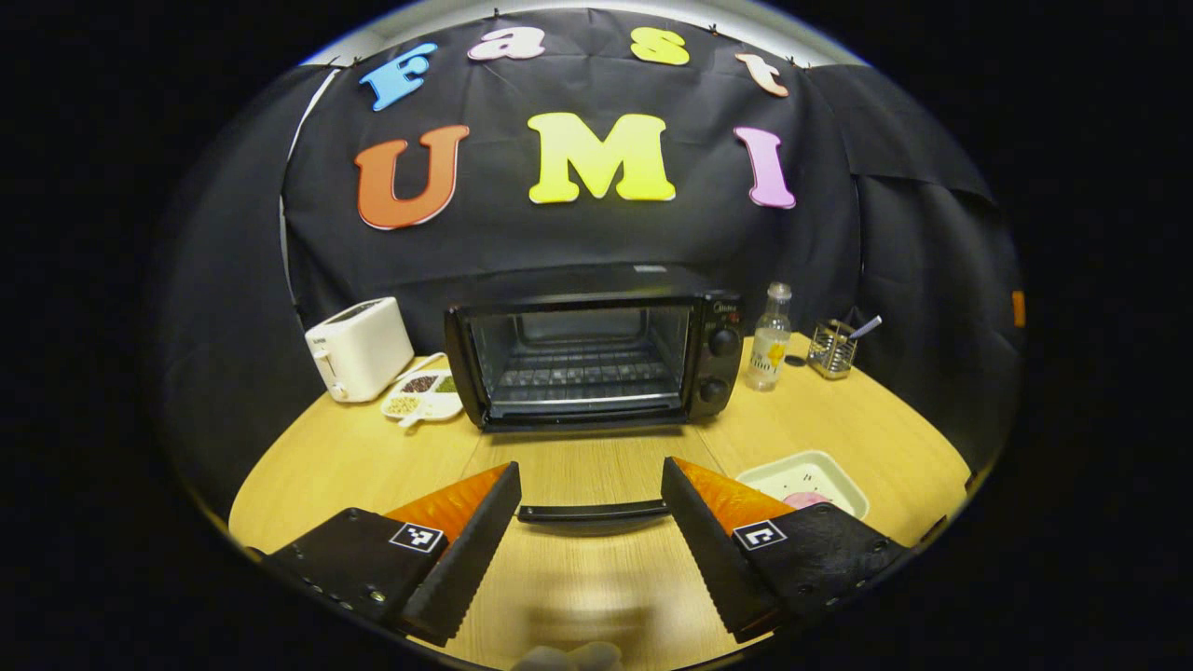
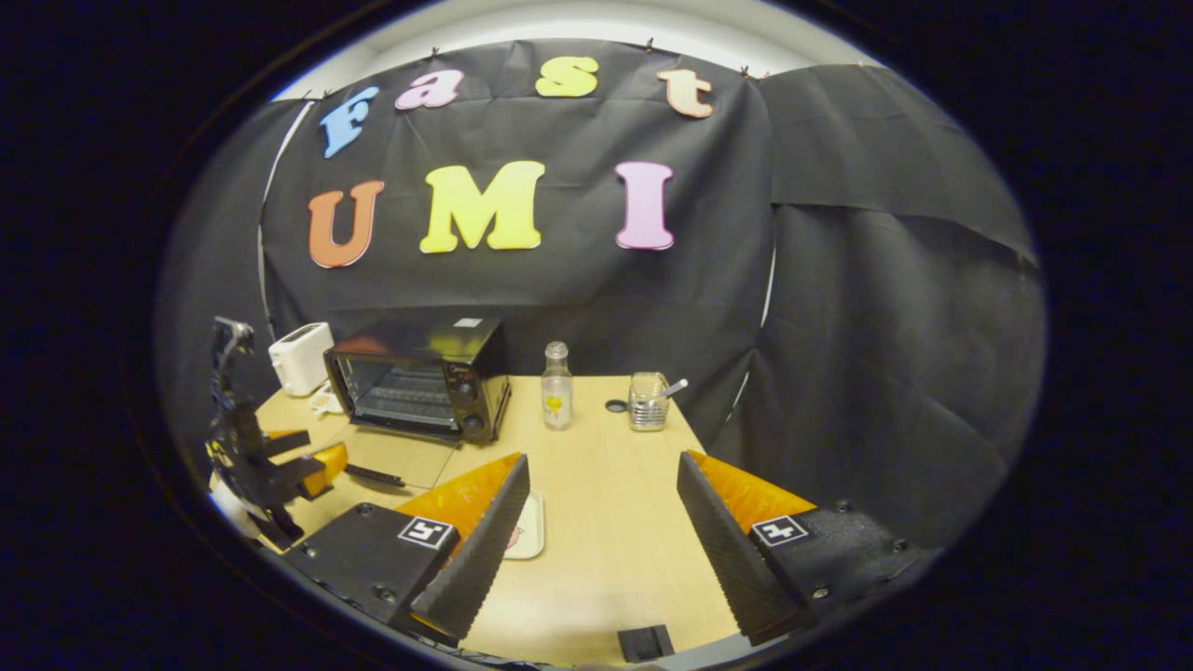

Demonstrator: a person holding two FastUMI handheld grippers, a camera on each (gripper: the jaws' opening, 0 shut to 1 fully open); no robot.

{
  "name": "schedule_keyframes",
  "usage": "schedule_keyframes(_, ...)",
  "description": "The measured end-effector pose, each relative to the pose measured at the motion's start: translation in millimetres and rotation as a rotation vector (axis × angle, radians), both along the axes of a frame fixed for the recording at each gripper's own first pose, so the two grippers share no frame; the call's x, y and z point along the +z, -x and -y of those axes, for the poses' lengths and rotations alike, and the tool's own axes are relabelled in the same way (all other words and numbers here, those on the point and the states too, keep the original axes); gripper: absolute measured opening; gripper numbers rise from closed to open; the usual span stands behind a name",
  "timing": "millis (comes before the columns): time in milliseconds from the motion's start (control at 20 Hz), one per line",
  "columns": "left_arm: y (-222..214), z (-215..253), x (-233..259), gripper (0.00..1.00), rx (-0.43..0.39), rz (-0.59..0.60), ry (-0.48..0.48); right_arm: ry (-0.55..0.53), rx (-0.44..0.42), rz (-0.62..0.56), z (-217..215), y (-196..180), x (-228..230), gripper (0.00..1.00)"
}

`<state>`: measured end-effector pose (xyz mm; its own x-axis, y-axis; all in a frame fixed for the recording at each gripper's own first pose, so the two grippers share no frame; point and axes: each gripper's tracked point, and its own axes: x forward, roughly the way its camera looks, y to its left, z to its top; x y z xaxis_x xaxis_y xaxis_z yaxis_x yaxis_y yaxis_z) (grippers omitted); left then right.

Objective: Open the electric oven with the left hand, put the food in, and close the electric oven.

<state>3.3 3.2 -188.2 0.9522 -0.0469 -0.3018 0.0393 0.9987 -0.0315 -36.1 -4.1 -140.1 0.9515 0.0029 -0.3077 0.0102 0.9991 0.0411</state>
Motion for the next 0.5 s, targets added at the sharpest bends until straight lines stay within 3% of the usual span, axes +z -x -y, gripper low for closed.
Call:
schedule_keyframes(300, 31.0, -26.5, 92.8, 0.96, 0.054, 0.147, -0.024, -0.03, 0.091, -0.107, -22.3, -46.2, -60.8, 1.0)
schedule_keyframes(500, 50.7, -42.5, 136.2, 0.96, 0.125, 0.203, -0.034, -0.071, 0.146, -0.213, -34.8, -74.7, -104.9, 0.91)
